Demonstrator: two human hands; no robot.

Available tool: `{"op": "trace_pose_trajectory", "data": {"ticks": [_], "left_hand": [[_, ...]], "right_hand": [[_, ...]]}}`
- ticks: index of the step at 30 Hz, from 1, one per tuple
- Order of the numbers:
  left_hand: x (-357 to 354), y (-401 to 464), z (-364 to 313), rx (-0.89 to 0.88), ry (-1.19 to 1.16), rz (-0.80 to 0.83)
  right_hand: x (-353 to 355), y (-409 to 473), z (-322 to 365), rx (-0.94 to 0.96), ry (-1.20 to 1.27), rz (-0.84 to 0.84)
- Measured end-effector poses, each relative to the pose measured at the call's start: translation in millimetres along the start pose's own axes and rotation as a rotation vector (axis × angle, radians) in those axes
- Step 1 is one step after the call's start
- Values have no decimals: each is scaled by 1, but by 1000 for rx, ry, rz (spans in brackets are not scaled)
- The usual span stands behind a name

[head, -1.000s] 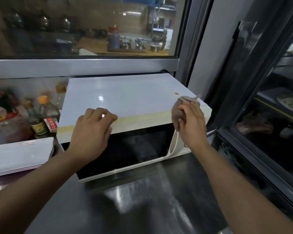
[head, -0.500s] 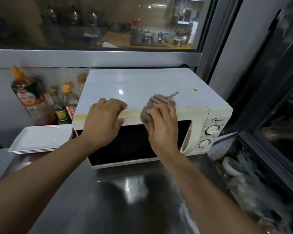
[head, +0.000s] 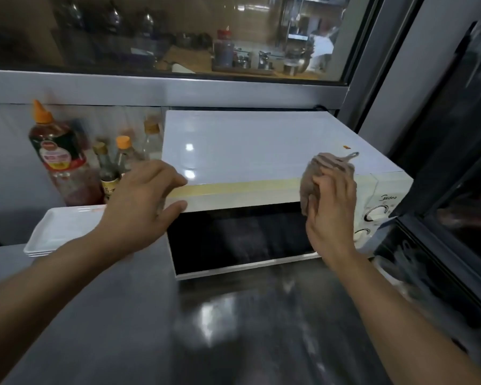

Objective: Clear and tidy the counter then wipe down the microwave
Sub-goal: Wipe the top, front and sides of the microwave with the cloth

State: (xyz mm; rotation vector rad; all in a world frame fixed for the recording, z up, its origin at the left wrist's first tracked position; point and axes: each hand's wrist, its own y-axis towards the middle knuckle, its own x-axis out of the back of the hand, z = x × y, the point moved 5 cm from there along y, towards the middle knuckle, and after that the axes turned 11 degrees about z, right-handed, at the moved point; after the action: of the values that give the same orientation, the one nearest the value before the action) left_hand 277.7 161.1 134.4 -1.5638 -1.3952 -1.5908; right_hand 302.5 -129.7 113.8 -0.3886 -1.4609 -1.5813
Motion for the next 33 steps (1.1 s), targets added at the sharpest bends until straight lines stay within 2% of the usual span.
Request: {"op": "trace_pose_trajectory", "data": {"ticks": [3,7,9,13,20,24,26,28,30,33], "left_hand": [[3,1,5,-39,-147,20],[9,-8,28,-1,-555,83],[15,-15,34,-36,-654,99],[22,-25,52,-58,-618,94],[23,-35,69,-82,-527,144],[22,-37,75,-106,-500,152],[21,-35,76,-119,-498,161],[17,-31,75,-143,-503,177],[13,-27,69,-188,-502,203],[7,-24,57,-278,-475,255]], "right_hand": [[-12,-2,40,40,38,-28],[-32,-8,104,67,121,-76],[-42,-10,135,55,127,-80],[-60,-13,193,34,115,-63],[-82,-16,237,-20,73,-97],[-92,-30,230,-42,189,-304],[-105,-47,223,-132,206,-381],[-128,-69,218,-260,185,-334],[-155,-94,211,-371,165,-209],[-169,-114,205,-458,188,-117]]}}
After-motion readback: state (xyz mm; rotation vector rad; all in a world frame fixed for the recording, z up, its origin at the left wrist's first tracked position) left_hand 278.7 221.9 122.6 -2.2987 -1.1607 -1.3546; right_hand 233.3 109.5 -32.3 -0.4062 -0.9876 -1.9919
